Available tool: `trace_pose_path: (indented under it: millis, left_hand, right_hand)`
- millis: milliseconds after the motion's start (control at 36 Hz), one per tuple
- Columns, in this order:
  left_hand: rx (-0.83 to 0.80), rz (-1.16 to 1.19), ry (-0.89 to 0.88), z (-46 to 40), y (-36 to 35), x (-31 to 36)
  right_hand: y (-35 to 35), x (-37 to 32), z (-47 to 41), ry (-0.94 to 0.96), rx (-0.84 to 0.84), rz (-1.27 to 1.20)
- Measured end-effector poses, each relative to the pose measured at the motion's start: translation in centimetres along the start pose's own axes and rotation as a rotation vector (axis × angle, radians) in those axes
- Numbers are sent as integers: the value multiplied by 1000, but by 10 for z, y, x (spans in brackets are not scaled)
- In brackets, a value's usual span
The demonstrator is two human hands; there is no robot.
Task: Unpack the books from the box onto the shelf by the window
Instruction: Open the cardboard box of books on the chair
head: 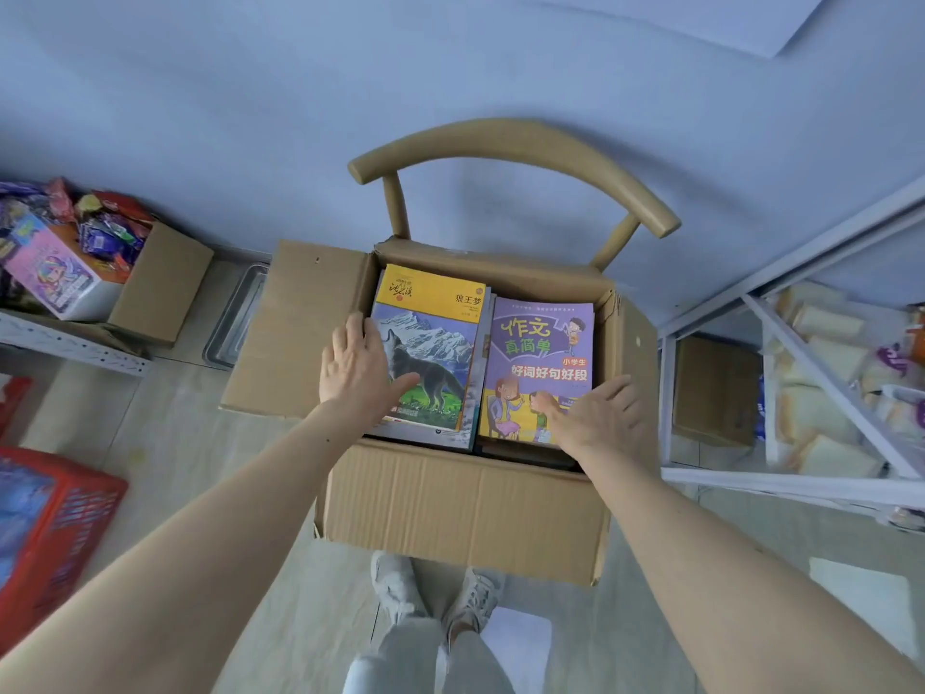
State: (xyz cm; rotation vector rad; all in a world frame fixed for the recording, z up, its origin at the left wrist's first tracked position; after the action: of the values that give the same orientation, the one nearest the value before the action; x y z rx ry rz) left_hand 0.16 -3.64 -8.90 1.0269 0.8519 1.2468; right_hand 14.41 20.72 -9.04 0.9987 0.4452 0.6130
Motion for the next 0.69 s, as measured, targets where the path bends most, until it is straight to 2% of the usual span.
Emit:
trace_pose_path:
  millis: [83, 139, 222, 278, 333, 417, 583, 694]
  left_hand:
    - [-11, 130, -47, -5, 8, 9]
    - [-72, 222, -16, -11, 11, 11]
    - [-140, 306, 27, -21, 12, 13]
    - [-189, 361, 63, -25, 12, 14]
    - [-244, 410, 118, -29, 12, 15]
    - [-292, 429, 162, -34, 12, 16]
    - [-306, 505, 257, -34, 13, 20]
    - [-307, 516, 301, -37, 10, 25]
  right_hand:
    - [10, -19, -2, 139, 111, 126]
    - [14, -39, -4, 229, 148, 92]
    - [11, -71, -9, 344, 97, -98]
    - [4, -93, -11, 376, -27, -262]
    - [-4, -112, -11, 340, -126, -398]
    - [-16, -131, -13, 247, -175, -480]
    - [-27, -149, -17, 130, -112, -383]
    - [-28, -152, -22, 26, -135, -528]
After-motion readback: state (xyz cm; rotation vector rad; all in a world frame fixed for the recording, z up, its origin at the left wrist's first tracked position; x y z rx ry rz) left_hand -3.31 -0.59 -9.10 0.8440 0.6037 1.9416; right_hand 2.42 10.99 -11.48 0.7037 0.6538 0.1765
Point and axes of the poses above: each hand's wrist, its own z-axis away from the middle knuckle, its own y-axis out of the back of the hand, x = y × z, the point moved 2 cm from there along -z, towards the middle knuckle, and after that the axes turned 9 degrees about y, right-handed, at the moved point
